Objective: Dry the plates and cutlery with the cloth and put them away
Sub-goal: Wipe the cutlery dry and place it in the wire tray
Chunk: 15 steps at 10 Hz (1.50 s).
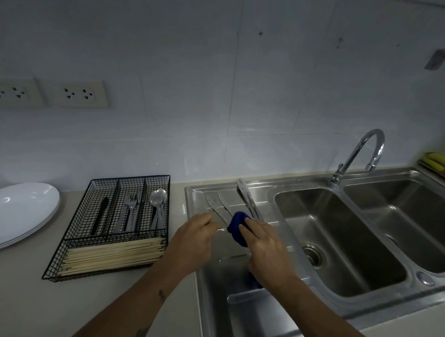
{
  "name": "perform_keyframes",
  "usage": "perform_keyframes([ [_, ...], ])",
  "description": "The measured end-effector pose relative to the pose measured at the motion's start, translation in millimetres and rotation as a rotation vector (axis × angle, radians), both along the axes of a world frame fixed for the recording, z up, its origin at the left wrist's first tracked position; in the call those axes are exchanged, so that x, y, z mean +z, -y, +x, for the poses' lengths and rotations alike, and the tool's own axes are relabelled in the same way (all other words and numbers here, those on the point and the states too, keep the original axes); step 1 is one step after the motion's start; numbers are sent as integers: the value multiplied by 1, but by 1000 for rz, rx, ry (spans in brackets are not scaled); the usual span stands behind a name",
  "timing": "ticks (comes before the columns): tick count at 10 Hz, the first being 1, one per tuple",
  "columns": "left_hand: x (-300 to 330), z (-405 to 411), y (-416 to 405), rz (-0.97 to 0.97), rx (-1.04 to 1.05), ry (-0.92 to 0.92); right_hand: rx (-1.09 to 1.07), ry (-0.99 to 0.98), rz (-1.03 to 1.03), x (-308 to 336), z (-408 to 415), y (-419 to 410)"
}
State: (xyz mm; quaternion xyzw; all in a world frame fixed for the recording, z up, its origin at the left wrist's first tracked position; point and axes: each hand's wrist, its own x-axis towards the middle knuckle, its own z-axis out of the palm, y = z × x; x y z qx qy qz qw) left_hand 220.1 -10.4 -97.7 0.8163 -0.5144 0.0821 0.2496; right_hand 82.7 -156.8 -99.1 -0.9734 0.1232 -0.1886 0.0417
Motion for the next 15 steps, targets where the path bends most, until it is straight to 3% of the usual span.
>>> perform_keyframes([
  [2, 2, 14, -10, -57, 81, -76, 89, 11, -9, 3, 27, -6],
  [3, -1, 20, -27, -179, 228, -237, 42, -11, 48, 3, 40, 1],
  [5, -1, 69, -58, -658, 792, -1162, 121, 33, 149, 2, 74, -11],
  [6, 5, 102, -73, -698, 900, -1284, 147, 11, 180, -10, 83, -18],
  [7, 3, 131, -80, -688, 977, -1276, 160, 0, 207, -17, 92, -24],
  [9, -31, 188, -83, -338, 993, -947, 150, -19, 204, -24, 107, -23],
  [12, -45, 174, -76, -28, 892, -696, 78, -51, 228, -37, 113, -13],
  [14, -33, 141, -59, -175, 852, -466, 8, -41, 287, -36, 97, -1],
  [15, -31, 114, -26, -202, 693, -470, -50, -34, 300, -33, 84, 9],
])
